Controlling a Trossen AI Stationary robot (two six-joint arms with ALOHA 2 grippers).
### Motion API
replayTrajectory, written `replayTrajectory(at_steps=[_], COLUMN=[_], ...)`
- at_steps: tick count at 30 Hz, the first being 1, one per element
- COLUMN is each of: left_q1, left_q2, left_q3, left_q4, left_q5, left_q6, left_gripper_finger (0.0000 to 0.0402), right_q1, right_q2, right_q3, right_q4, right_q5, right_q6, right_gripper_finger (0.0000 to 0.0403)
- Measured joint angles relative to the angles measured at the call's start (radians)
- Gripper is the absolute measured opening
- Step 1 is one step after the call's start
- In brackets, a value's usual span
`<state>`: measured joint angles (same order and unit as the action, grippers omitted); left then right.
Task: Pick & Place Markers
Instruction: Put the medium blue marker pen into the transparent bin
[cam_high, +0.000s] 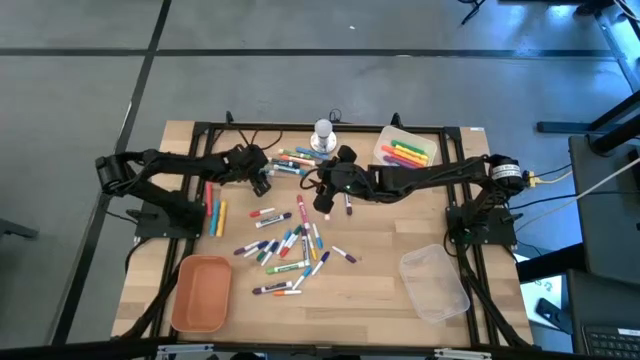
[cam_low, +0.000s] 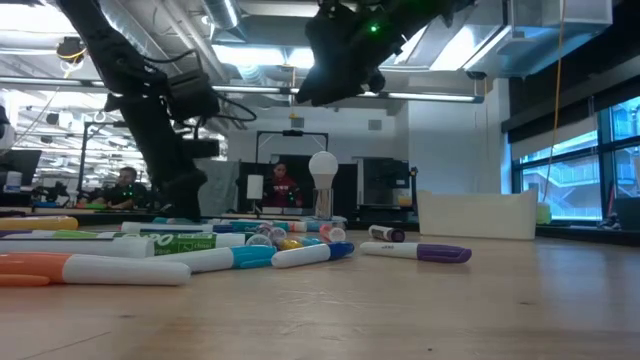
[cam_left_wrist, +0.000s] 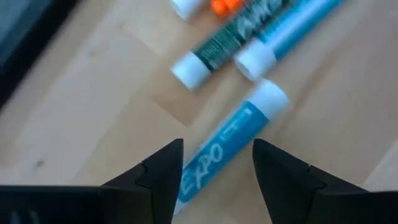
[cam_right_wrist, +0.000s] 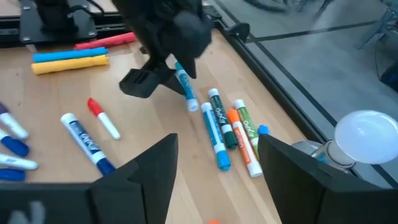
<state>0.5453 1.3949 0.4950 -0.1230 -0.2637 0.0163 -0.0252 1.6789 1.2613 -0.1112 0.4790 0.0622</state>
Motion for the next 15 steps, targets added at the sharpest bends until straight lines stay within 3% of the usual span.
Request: replayTrajectory(at_steps=[8, 15], left_q1=[0.008, 0.021], left_q2=[0.105, 0.086], left_q3=[0.007, 0.003], left_q4=[0.063, 0.068], left_q5=[0.055, 0.125], left_q6=[0.072, 0.075], left_gripper_finger=[0.0179, 0.0081], right_q1=[0.015, 0.015], right_q2=[-0.003, -0.003], right_q3=[0.000, 0.000], right_q4=[-0.068, -0.074], right_q5=[0.000, -0.030], right_q6=[-0.017, -0.081], right_gripper_finger=[0.0221, 0.0221])
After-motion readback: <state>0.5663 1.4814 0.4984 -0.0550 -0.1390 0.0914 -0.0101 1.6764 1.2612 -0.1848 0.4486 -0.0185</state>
